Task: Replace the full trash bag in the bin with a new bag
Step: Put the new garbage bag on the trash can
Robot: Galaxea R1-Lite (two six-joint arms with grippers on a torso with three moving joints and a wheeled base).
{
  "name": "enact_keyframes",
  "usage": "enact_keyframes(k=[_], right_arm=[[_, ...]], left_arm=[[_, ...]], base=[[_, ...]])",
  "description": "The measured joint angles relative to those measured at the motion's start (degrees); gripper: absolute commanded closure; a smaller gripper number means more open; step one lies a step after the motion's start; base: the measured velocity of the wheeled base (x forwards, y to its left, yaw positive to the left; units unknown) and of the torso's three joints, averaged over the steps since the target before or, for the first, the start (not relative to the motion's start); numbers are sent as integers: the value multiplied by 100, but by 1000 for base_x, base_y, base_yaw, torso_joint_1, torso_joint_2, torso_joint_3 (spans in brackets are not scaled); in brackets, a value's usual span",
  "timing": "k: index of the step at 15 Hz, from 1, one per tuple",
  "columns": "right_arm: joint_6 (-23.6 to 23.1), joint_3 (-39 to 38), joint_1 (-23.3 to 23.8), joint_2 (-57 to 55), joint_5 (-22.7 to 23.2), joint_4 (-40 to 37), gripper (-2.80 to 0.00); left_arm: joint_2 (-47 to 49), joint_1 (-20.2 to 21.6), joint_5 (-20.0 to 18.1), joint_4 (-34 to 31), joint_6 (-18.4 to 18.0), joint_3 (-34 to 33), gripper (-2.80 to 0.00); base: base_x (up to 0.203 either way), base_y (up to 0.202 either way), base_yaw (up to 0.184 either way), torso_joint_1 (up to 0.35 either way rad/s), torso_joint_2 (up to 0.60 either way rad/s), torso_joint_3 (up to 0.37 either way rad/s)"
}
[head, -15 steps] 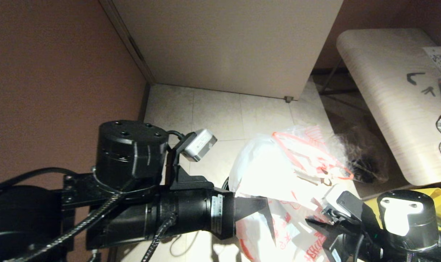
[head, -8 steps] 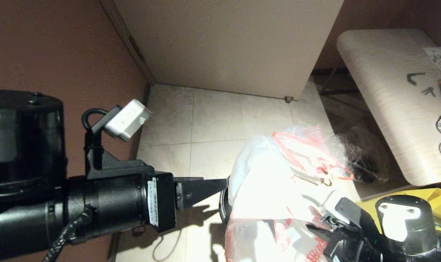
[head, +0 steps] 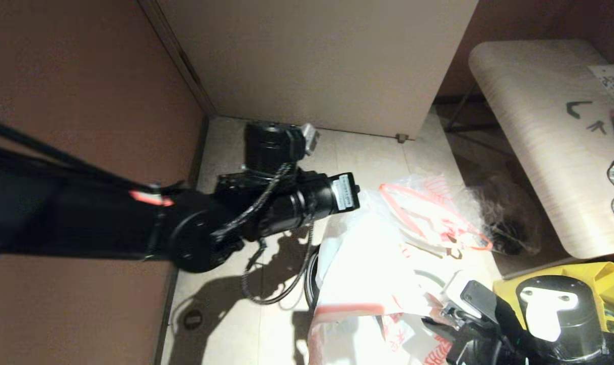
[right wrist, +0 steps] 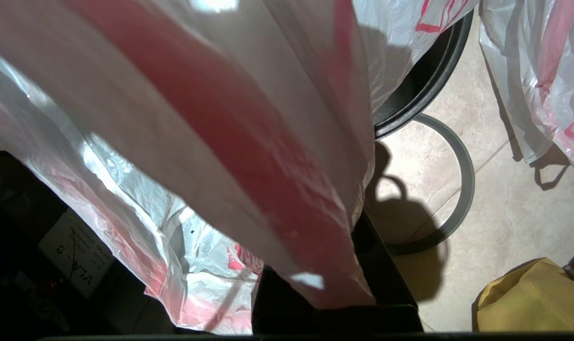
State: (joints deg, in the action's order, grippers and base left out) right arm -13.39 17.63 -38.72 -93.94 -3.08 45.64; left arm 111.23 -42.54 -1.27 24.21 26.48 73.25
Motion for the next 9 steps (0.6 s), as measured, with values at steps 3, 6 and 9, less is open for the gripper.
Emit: enact_keyframes(k=[3,6,9], right_arm=[[-19,-56,-4,-17,184,-21,0],[-1,-96,11,-24,321,-16,0],[3,-57,20,73,330,-3,0]], left_arm=[[1738,117,168,-608,-71,2092,0],[2689,328,-160,-1926,-150,3315,0],[2769,384,-335,-2835,-450,2808,0]], base=[[0,0,0,0,0,0],[0,0,0,0,0,0],[0,0,0,0,0,0]])
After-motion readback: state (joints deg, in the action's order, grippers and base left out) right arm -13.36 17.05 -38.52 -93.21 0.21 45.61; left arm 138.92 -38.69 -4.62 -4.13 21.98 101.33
